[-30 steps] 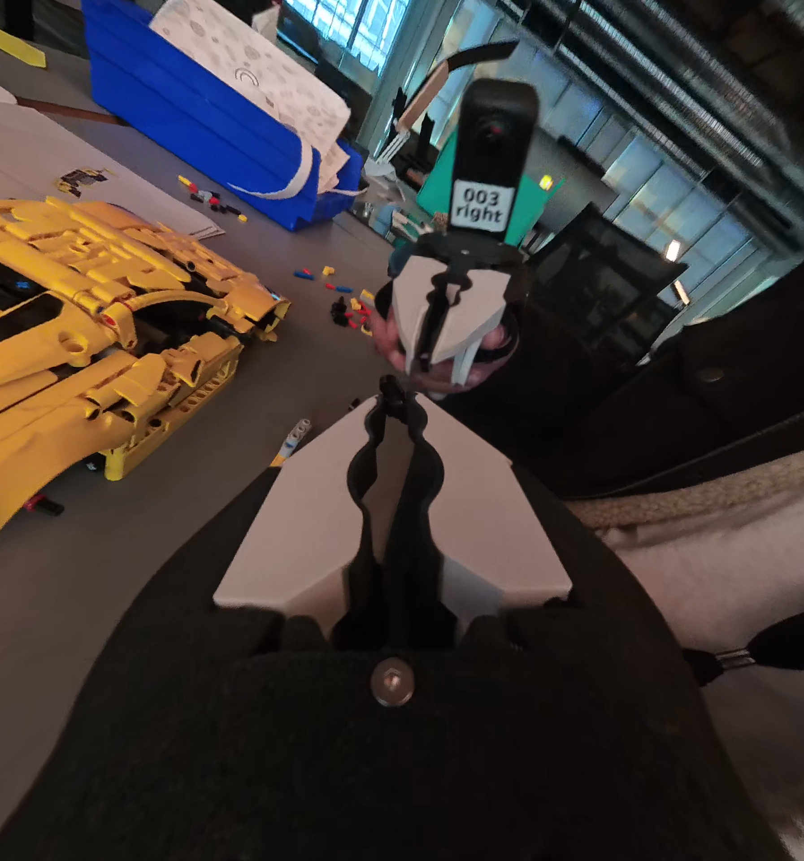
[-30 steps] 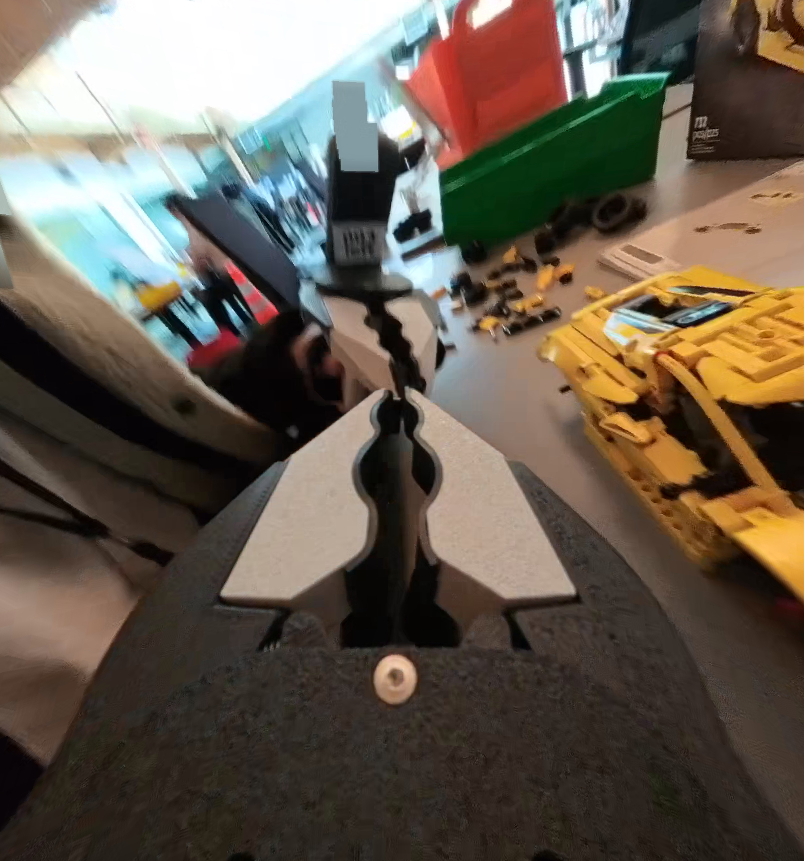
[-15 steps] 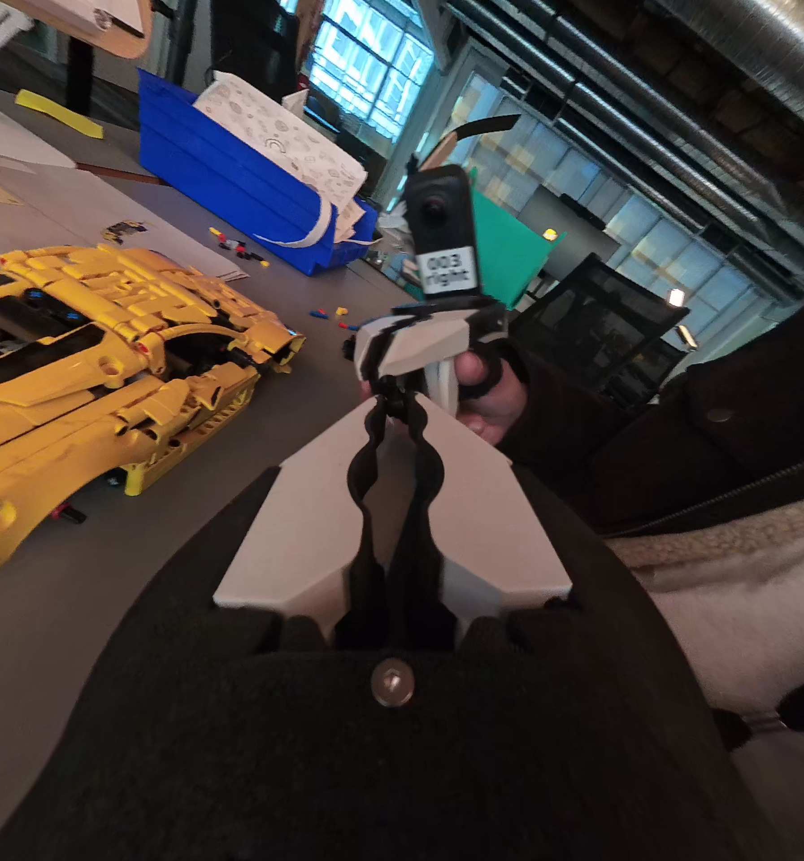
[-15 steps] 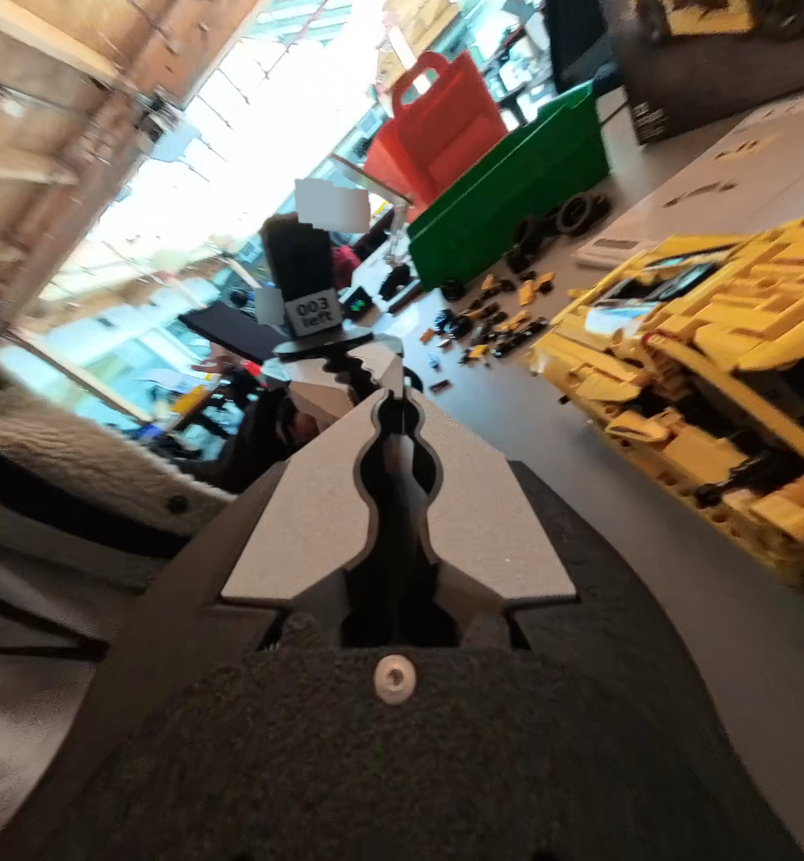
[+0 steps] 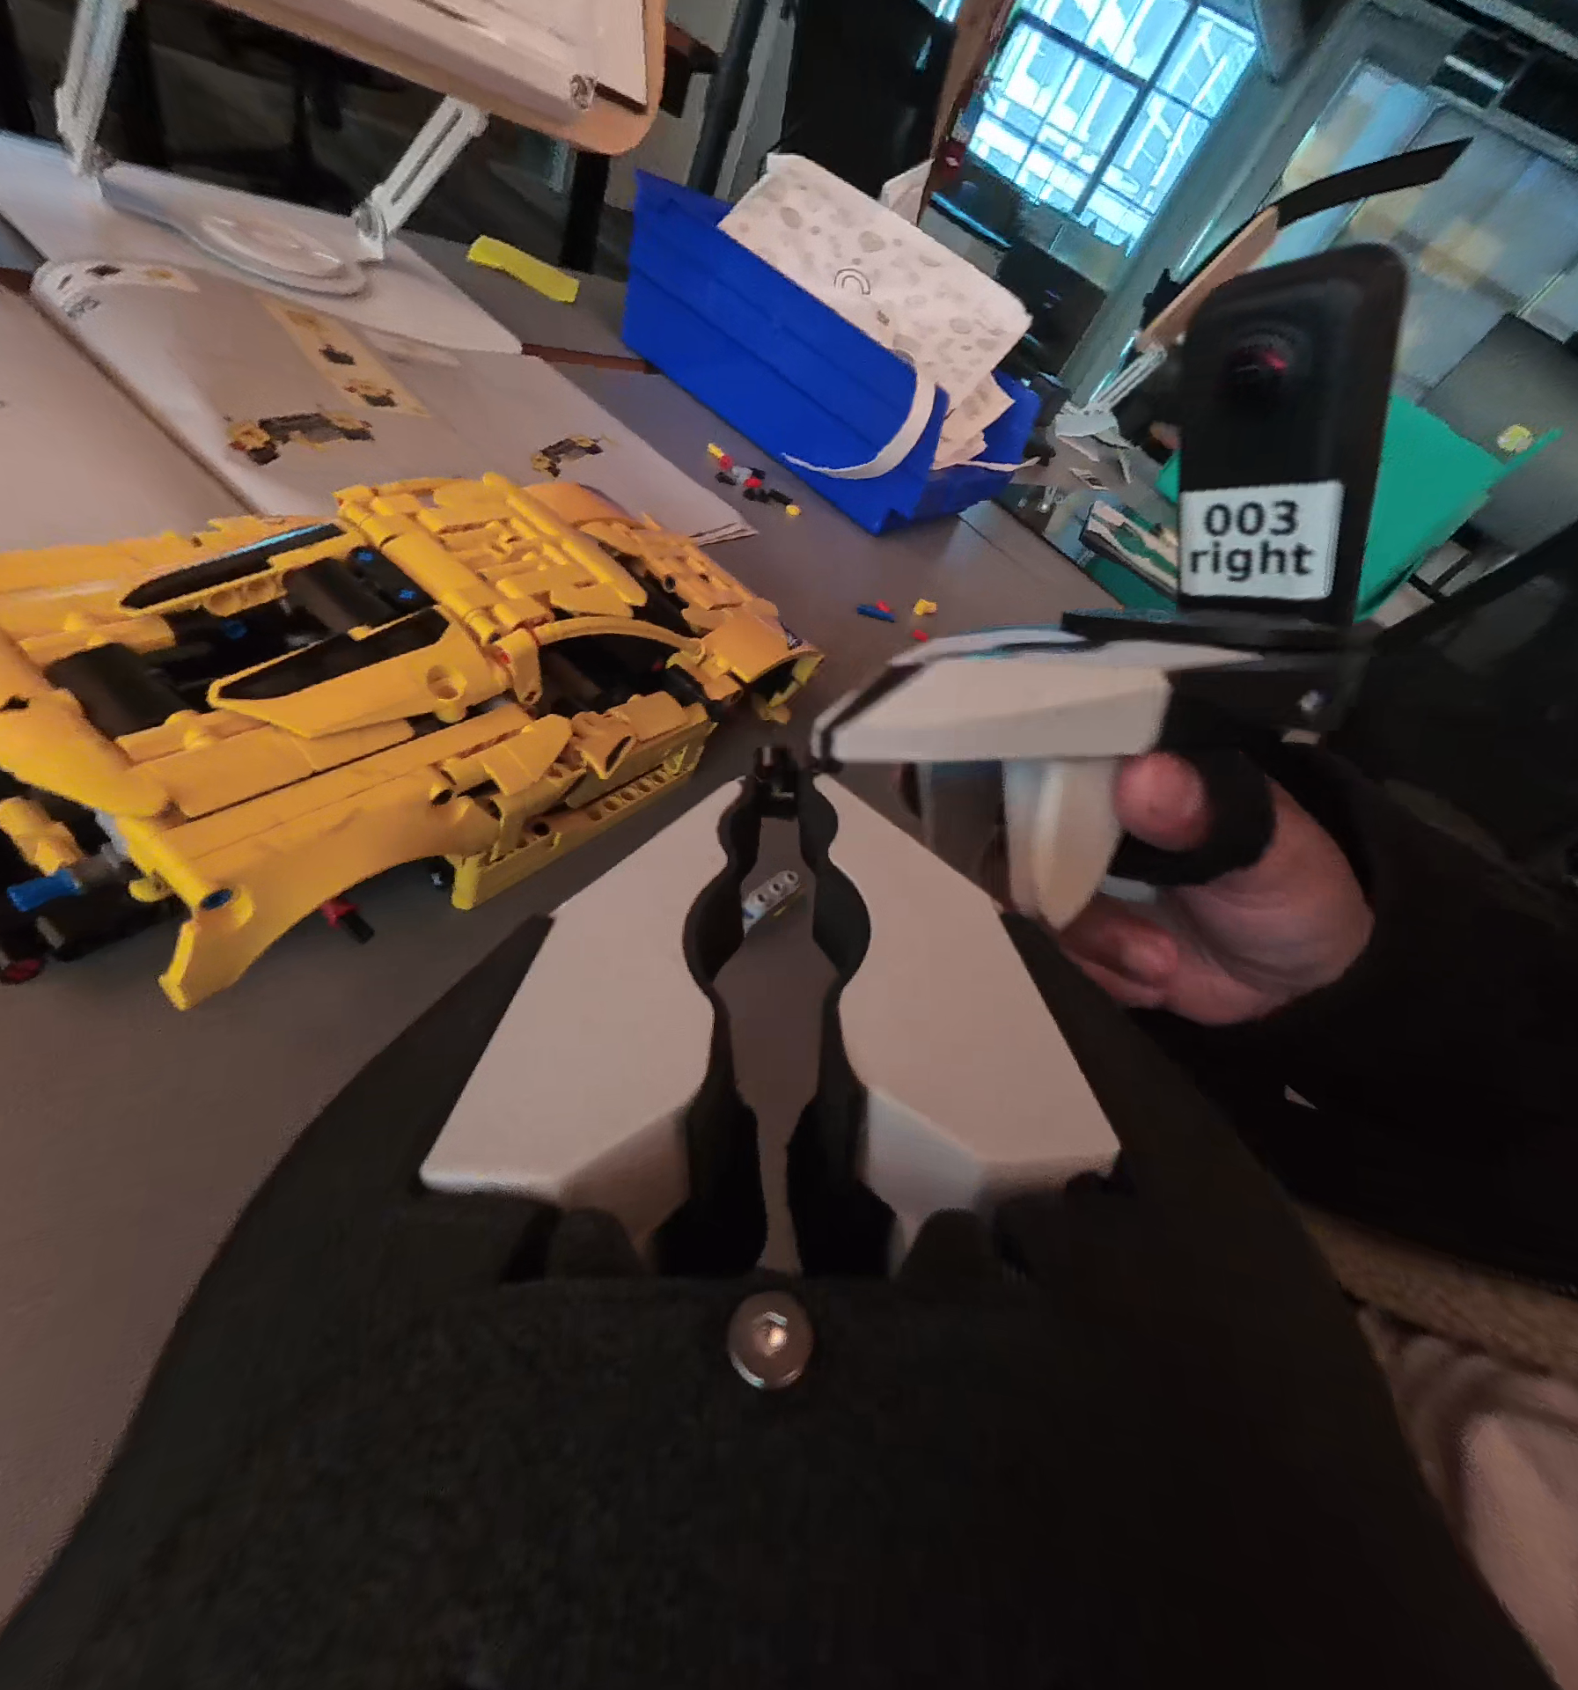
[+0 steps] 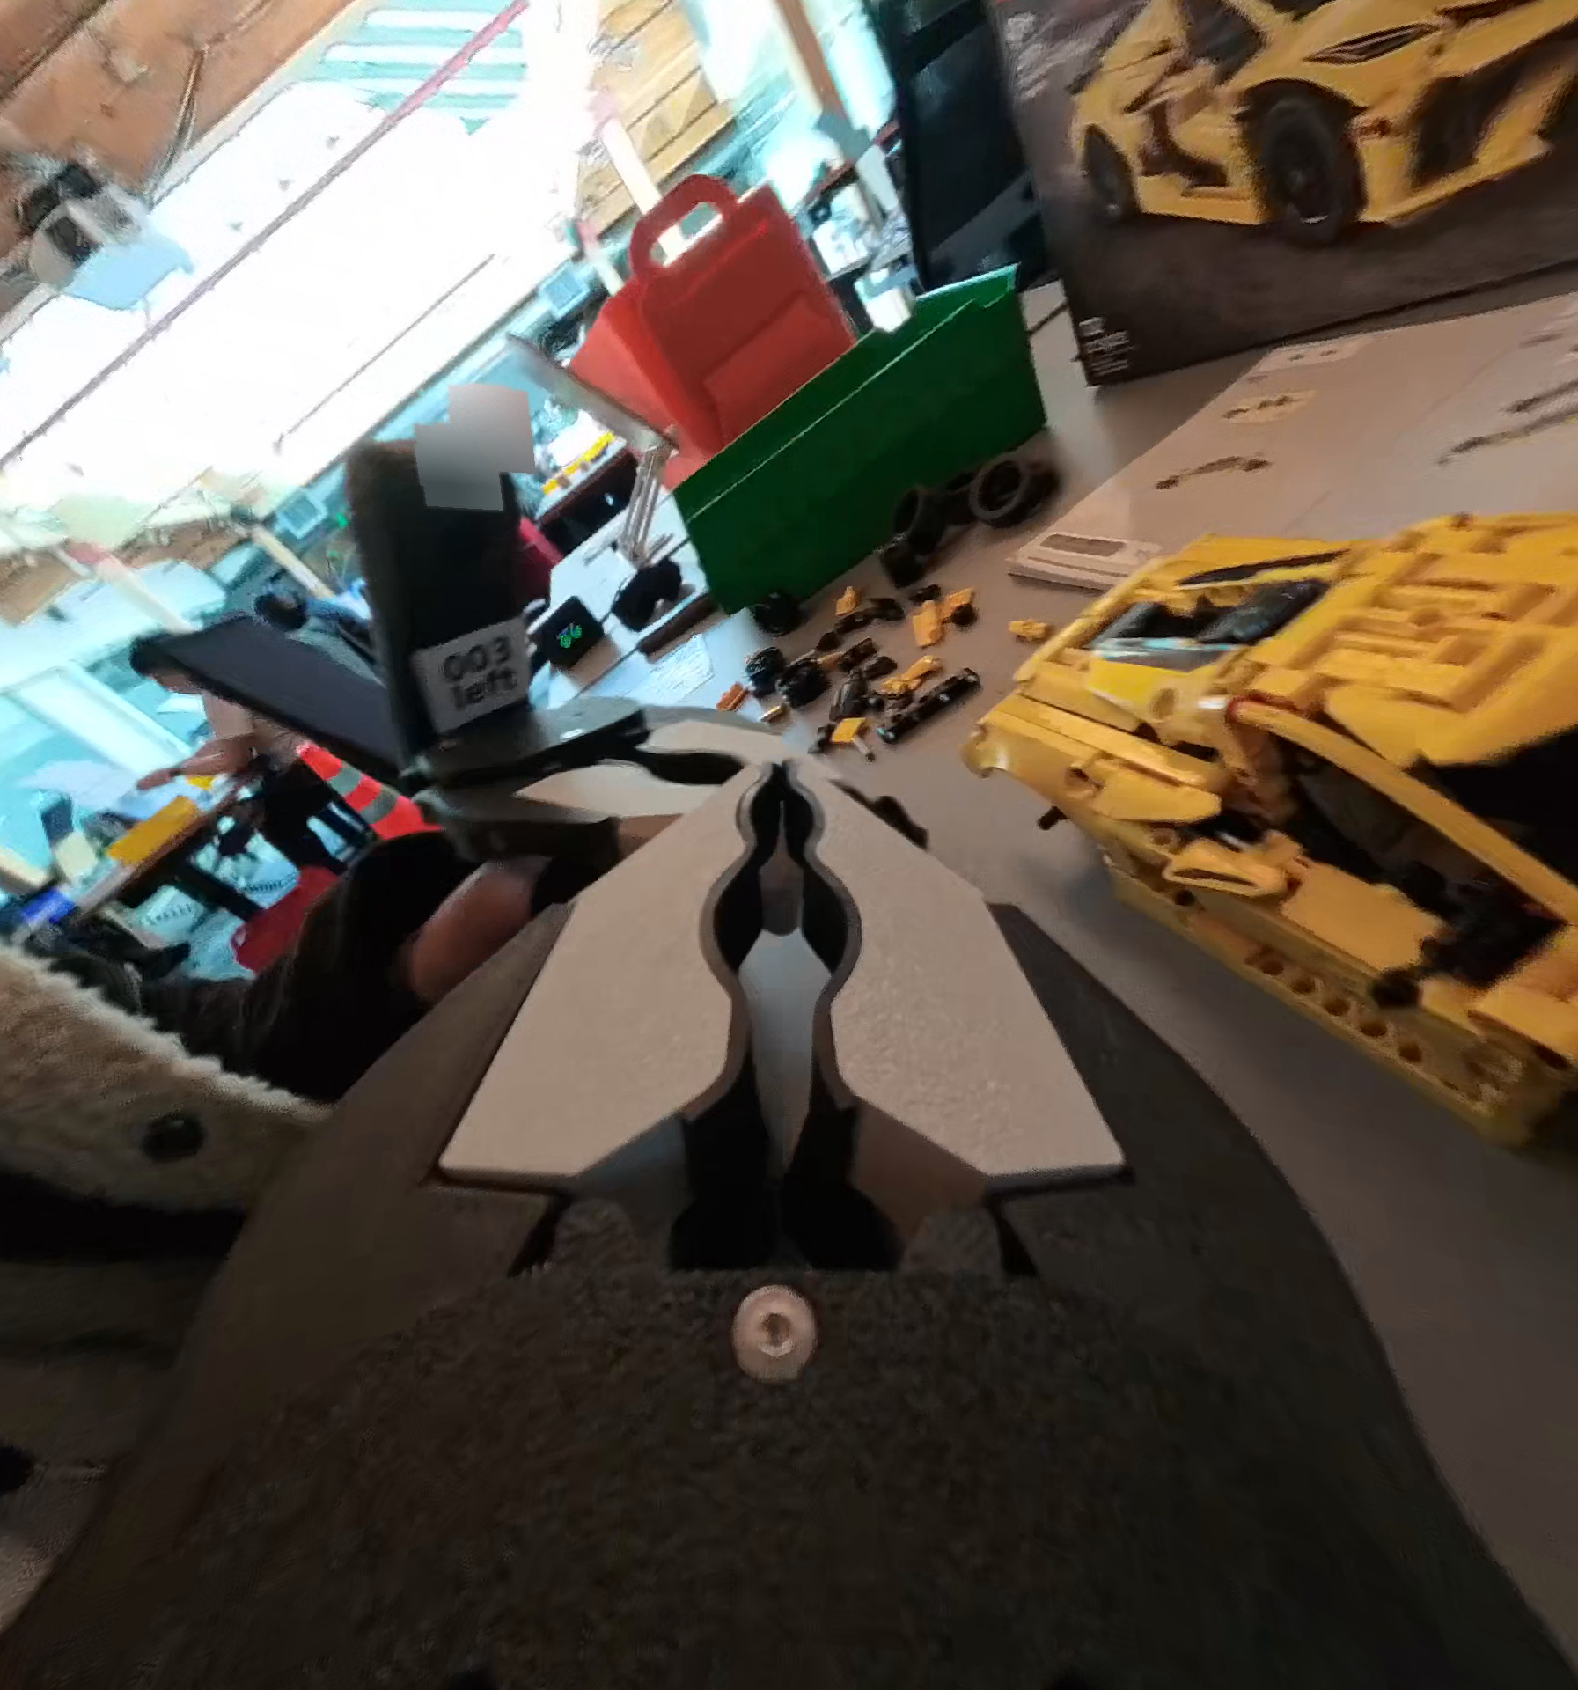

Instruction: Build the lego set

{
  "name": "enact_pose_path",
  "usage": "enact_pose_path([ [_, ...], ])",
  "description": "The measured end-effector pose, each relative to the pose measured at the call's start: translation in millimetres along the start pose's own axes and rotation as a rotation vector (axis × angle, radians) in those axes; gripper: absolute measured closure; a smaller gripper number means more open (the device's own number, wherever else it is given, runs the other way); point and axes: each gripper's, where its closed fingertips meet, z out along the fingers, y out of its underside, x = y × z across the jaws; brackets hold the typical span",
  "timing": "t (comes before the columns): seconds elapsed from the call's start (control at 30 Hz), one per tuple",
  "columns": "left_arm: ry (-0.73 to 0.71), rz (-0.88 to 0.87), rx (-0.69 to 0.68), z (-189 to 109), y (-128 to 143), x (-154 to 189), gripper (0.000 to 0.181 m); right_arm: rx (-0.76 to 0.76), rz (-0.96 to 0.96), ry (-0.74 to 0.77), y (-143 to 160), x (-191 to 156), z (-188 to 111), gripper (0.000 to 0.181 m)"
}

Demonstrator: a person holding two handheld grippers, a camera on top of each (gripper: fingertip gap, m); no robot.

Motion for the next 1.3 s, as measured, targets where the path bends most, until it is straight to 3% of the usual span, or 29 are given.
enact_pose_path([
  [0.1,0.057,-0.028,0.079,-8,-11,4,0.174,-0.014,-0.207,0.147,-6,13,-6,0.181],
  [0.37,0.098,-0.004,0.065,-9,-11,8,0.174,0.068,0.049,-0.046,-29,23,-44,0.181],
  [0.43,0.086,-0.005,0.071,-14,-13,1,0.174,0.041,-0.024,0.036,-34,38,-59,0.181],
  [0.5,0.114,-0.011,0.062,-16,-12,1,0.174,-0.08,-0.17,0.244,-33,73,-86,0.181],
  [0.57,0.111,0.0,0.063,-16,-12,2,0.174,-0.237,-0.331,0.396,-21,99,-118,0.181],
  [0.7,0.145,0.035,0.03,-12,-6,11,0.173,-0.637,-0.556,0.362,51,105,-164,0.166],
  [0.8,0.153,0.047,0.026,-11,-5,13,0.173,-0.615,-0.54,0.35,68,94,-185,0.167],
  [0.9,0.157,0.037,0.024,-10,-5,13,0.173,-0.632,-0.421,0.438,72,96,-210,0.164],
  [1.03,0.161,0.008,0.033,-10,-7,11,0.173,-0.644,-0.32,0.461,81,84,-210,0.164],
  [1.3,0.166,-0.001,0.046,-12,-8,11,0.173,-0.72,-0.274,0.473,91,98,-192,0.164],
])
